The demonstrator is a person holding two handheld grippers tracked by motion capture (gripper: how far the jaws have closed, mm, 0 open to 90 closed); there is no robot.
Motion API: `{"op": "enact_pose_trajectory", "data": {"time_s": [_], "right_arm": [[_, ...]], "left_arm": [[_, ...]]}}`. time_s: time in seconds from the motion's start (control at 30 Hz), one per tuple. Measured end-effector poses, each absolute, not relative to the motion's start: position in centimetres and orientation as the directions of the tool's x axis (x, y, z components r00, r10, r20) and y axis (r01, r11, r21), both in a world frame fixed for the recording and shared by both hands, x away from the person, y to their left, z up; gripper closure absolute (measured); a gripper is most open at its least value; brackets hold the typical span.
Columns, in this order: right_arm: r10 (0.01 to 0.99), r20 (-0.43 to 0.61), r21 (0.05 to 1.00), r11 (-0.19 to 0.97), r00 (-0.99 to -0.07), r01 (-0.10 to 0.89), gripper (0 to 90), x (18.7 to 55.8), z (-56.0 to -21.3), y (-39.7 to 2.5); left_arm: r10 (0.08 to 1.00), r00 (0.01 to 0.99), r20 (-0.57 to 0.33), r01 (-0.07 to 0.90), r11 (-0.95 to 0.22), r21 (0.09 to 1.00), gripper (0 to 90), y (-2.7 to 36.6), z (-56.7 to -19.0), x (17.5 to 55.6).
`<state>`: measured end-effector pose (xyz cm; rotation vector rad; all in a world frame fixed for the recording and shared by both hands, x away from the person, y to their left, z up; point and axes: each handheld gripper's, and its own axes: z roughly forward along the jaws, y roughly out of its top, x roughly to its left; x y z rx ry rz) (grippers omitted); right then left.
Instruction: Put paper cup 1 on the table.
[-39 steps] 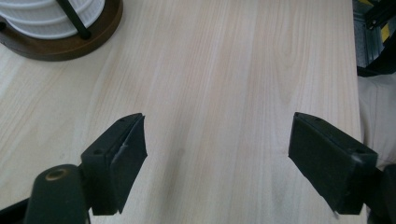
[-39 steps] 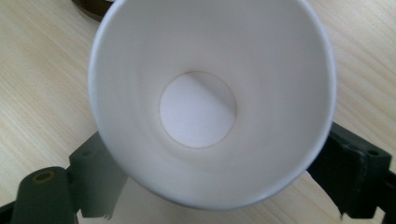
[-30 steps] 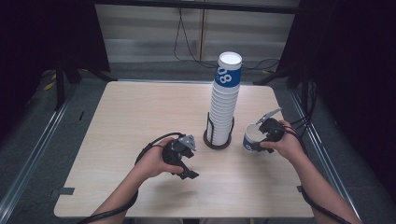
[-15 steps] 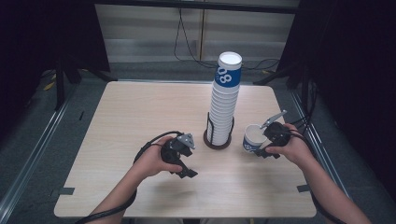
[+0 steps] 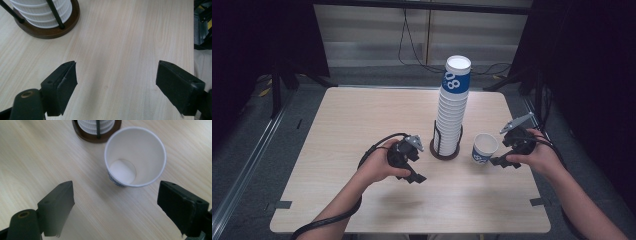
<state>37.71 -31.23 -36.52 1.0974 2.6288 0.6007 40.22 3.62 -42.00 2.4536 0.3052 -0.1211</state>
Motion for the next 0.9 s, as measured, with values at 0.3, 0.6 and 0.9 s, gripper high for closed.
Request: {"op": "enact_pose_trajectory", "data": {"time_s": [0.3,0.6,0.9], "right_arm": [[0.687,-0.036,0.490,0.645,-0.725,0.586,13.6,38.5,-34.3,-29.6],[0.660,-0.036,0.521,0.653,-0.750,0.550,13.6,39.9,-32.7,-27.1],[0.634,-0.040,0.551,0.659,-0.773,0.512,13.8,40.6,-31.2,-25.5]], "left_arm": [[0.220,0.963,-0.153,0.267,-0.744,0.613,17.0,3.8,-40.9,41.0],[0.236,0.960,-0.152,0.279,-0.739,0.613,17.0,4.2,-40.3,41.7],[0.242,0.960,-0.140,0.276,-0.739,0.614,17.0,4.3,-39.4,42.5]]}}
